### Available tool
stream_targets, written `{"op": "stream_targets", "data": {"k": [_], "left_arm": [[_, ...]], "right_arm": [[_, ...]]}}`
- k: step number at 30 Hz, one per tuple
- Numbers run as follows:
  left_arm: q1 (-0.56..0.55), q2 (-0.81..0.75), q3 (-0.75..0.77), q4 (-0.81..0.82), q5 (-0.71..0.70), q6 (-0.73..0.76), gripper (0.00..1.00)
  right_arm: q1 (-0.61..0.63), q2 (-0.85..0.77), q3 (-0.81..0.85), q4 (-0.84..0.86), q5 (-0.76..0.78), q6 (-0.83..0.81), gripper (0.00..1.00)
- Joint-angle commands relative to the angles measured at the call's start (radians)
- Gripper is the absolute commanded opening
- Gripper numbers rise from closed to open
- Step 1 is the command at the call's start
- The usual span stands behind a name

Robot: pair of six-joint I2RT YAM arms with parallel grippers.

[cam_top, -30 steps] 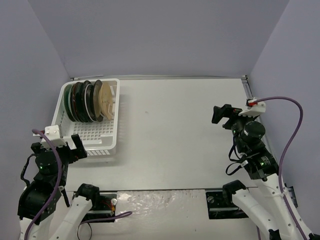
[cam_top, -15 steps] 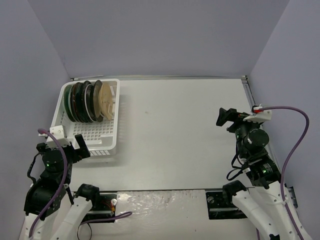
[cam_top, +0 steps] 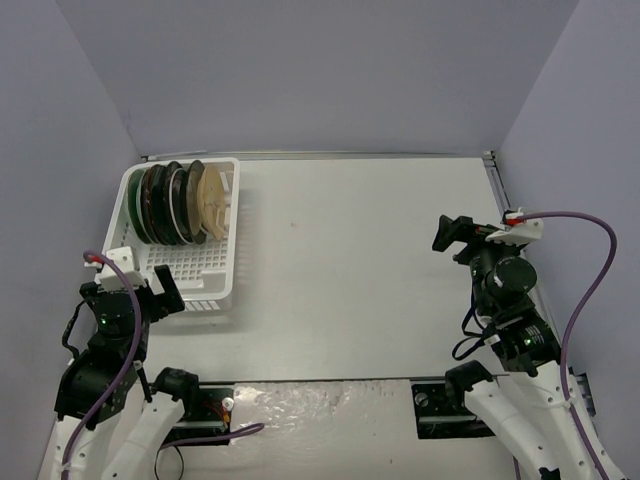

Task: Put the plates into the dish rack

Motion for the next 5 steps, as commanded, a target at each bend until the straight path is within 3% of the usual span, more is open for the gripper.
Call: {"op": "stream_targets", "data": {"k": [1,5], "left_arm": [[0.002,0.03,0.003,0.071,0.001,-0.017,0.97],[0.002,0.023,-0.007,0.077,0.012,-0.029,0.97]], "right_arm": [[0.005,0.025,0.001,0.101,0.028,-0.01,1.0],[0.005,0.028,0.002,0.103,0.028,-0.01,1.0]]}}
